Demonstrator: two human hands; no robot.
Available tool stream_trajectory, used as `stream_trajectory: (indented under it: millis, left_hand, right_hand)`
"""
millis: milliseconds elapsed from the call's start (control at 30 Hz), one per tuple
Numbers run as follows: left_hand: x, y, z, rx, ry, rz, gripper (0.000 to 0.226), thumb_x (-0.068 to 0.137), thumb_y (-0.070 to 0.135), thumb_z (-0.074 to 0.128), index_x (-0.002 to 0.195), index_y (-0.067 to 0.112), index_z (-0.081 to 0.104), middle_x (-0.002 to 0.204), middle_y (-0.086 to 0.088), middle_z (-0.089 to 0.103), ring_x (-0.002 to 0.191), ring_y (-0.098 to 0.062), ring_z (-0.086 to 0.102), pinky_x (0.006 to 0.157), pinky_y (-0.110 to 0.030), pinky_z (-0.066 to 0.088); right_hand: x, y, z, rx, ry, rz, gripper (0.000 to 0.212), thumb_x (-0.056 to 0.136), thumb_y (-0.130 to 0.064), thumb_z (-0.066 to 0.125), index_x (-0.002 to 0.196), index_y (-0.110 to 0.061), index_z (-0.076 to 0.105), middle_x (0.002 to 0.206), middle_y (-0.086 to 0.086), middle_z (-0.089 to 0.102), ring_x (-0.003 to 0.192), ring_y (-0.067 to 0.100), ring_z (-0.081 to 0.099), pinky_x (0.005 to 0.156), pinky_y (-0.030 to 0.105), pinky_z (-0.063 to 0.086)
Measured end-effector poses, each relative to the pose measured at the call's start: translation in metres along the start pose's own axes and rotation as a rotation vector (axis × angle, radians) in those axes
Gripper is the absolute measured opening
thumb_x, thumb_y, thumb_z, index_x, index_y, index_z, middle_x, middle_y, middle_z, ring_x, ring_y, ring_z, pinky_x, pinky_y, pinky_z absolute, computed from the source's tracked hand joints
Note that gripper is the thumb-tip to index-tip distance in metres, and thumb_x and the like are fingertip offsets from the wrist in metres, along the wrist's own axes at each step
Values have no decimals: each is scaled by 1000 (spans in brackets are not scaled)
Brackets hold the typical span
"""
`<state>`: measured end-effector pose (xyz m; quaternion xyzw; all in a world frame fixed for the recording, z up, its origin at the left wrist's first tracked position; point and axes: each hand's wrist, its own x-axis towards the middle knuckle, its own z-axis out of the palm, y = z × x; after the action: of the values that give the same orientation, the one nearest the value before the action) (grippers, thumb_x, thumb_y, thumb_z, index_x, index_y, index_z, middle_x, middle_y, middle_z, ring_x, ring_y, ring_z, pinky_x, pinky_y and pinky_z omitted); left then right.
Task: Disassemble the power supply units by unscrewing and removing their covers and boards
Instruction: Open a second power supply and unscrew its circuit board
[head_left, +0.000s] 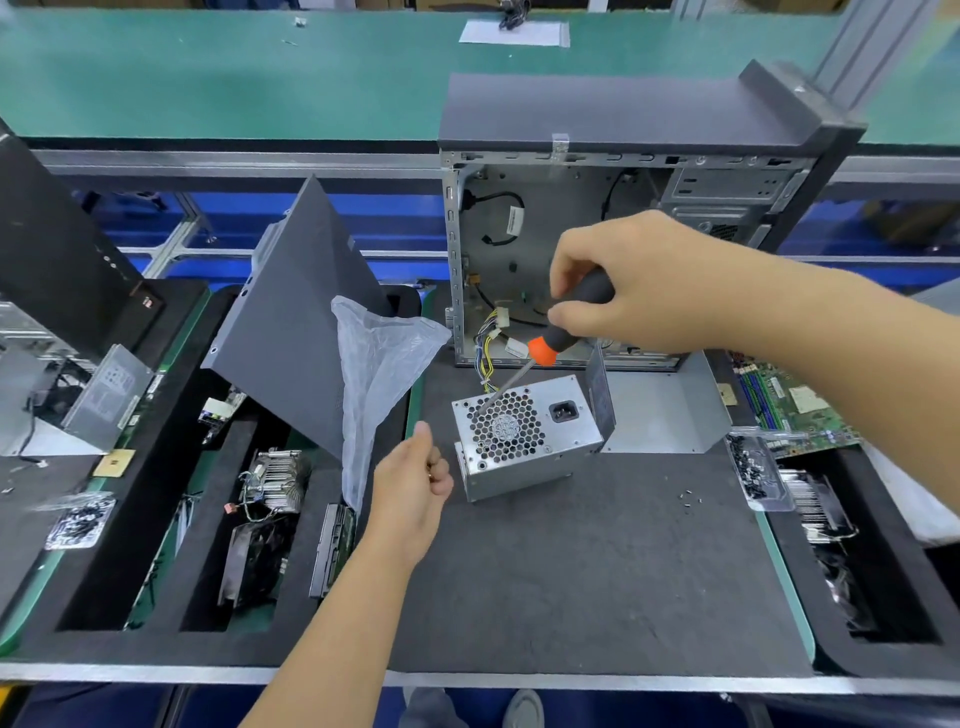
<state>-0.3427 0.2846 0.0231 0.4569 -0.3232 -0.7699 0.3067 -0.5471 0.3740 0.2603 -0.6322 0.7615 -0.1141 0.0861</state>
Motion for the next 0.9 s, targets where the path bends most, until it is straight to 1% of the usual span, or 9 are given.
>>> stream_trajectory:
  millis: [67, 167, 267, 333, 400, 500, 633, 767, 900]
  left_hand:
    - [3, 1, -2, -259, 37, -196, 28, 104, 24, 54, 78, 15, 49, 61, 4, 43, 54, -9, 36, 44, -20, 28]
    - [4, -2, -5, -361, 53, -303, 22, 101, 14, 51, 79, 12, 53, 67, 0, 49, 57, -10, 40, 44, -19, 30]
    - [4, -5, -7, -367, 79, -333, 16, 96, 6, 48, 82, 7, 58, 75, -5, 56, 62, -13, 47, 51, -21, 32]
    - [6, -7, -7, -332, 100, -328, 15, 95, 8, 48, 87, 6, 61, 80, -7, 59, 64, -15, 50, 55, -22, 33]
    - [7, -9, -7, -264, 112, -316, 17, 97, 17, 52, 90, 6, 63, 80, -5, 58, 64, -15, 49, 55, -23, 33]
    - [8, -11, -5, -150, 103, -288, 26, 102, 30, 55, 96, 7, 64, 73, -1, 52, 58, -12, 43, 48, -21, 31]
    - [6, -10, 4, 42, 65, -204, 31, 99, 37, 62, 101, 7, 68, 62, 5, 41, 51, -8, 34, 44, -21, 25]
    - [4, -10, 12, 210, 26, -116, 32, 92, 45, 68, 83, 15, 70, 63, 6, 43, 52, -10, 28, 51, -25, 24]
    - [4, -12, 13, 276, 8, -90, 36, 85, 51, 74, 66, 23, 59, 65, 4, 36, 57, -14, 24, 54, -28, 25]
  right_hand:
    - [-4, 10, 2, 38, 27, 44, 10, 86, -42, 65, 89, -34, 61, 79, -19, 60, 72, -3, 55, 62, 22, 40]
    - [-11, 27, 10, 138, 80, 143, 8, 84, -41, 67, 83, -35, 62, 74, -19, 60, 66, -12, 52, 54, 12, 34]
    - [-22, 45, 21, 232, 119, 259, 8, 85, -42, 68, 81, -36, 64, 77, -17, 63, 67, 1, 57, 55, 16, 39]
    - [-31, 55, 28, 287, 122, 319, 10, 84, -43, 69, 81, -34, 65, 74, -15, 65, 67, 3, 59, 57, 21, 41]
    - [-39, 64, 35, 319, 114, 370, 12, 82, -43, 69, 80, -32, 66, 71, -19, 66, 65, 0, 61, 54, 19, 41]
    - [-49, 77, 41, 316, 100, 420, 12, 84, -40, 70, 79, -29, 67, 66, -15, 68, 58, -1, 59, 53, 23, 39]
    - [-59, 88, 44, 311, 80, 447, 13, 85, -36, 71, 77, -28, 66, 63, -13, 68, 49, -5, 54, 47, 17, 37]
    - [-63, 94, 49, 314, 60, 464, 13, 85, -36, 72, 76, -27, 67, 64, -7, 68, 52, -3, 56, 50, 19, 39]
    - [-66, 96, 52, 325, 25, 472, 11, 87, -35, 71, 79, -28, 68, 66, -6, 68, 49, -5, 55, 43, 9, 35]
